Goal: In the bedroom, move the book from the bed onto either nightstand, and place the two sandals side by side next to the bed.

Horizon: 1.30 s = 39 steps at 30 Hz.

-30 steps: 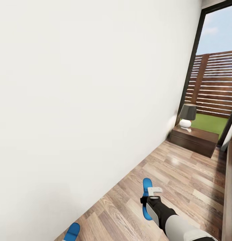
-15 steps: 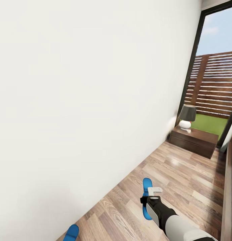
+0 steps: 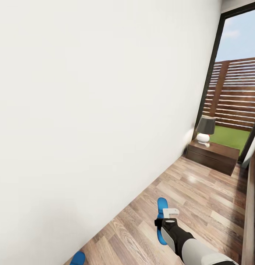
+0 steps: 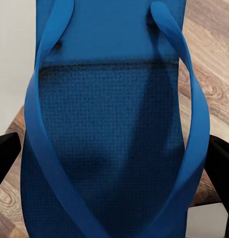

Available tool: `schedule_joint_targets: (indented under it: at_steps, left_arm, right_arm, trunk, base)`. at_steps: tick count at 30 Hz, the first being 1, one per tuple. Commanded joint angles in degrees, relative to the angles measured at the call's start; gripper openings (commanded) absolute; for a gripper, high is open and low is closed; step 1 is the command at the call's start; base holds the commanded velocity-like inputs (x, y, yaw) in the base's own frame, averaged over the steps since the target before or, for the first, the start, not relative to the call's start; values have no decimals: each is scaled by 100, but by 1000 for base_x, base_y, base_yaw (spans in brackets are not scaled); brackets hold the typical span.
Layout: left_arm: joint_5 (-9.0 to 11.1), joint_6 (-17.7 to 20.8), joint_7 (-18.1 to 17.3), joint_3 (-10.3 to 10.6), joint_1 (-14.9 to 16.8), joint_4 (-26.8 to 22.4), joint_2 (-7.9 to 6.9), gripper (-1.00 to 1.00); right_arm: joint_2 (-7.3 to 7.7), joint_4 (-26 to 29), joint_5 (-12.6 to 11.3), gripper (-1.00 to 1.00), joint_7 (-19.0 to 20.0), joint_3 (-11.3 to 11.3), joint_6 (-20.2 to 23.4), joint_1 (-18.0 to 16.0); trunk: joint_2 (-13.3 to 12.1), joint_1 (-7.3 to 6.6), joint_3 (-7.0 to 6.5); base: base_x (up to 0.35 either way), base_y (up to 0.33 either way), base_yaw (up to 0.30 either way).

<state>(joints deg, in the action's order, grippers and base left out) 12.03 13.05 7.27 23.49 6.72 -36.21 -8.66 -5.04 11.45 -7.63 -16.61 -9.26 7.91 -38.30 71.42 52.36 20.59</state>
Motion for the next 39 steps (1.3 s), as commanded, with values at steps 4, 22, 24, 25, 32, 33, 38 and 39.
schedule_joint_targets:
  at_steps: [4,22,24,25,32,33,38,39]
  left_arm:
    - [64,-15,55,46,3,52,4,-100]
    - [105,-965,55,36,4,1106,81,-100]
    - [106,-1047,55,35,2,1167,82,-100]
    - [106,-1088,53,35,1,1194,82,-100]
    - [103,-1333,75,41,-2,1313,82,-100]
    - [104,-1338,78,41,0,1315,83,-100]
    - [62,-1372,83,49,0,1330,112,-100]
    - [59,-1378,85,48,-1,1332,118,-100]
  right_arm:
    - [13,-25,-63,-100,-35,-48,-9,-2]
    - [79,-687,-62,-100,-39,-29,-631,371]
    - [83,-697,-63,-100,-40,-25,-711,472]
    - [85,-700,-63,-100,-40,-23,-765,525]
    - [94,-708,-107,-100,-43,-12,-1048,780]
    - [95,-708,-109,-100,-43,-11,-1058,796]
    - [95,-683,-110,-100,-44,-9,-1094,917]
    - [100,-669,-111,-100,-44,-8,-1099,950]
  trunk:
    - [-157,-88,-66]
    - [-879,-484,-389]
    - [-960,-528,-425]
    - [-1000,-550,-443]
    - [-1280,-703,-568]
    - [-1321,-725,-586]
    - [-1521,-835,-676]
    - [-1561,-857,-694]
  base:
    - [0,0,0]
    - [0,0,0]
    - [0,0,0]
    - [0,0,0]
    - [0,0,0]
    - [0,0,0]
    - [0,0,0]
    - [0,0,0]
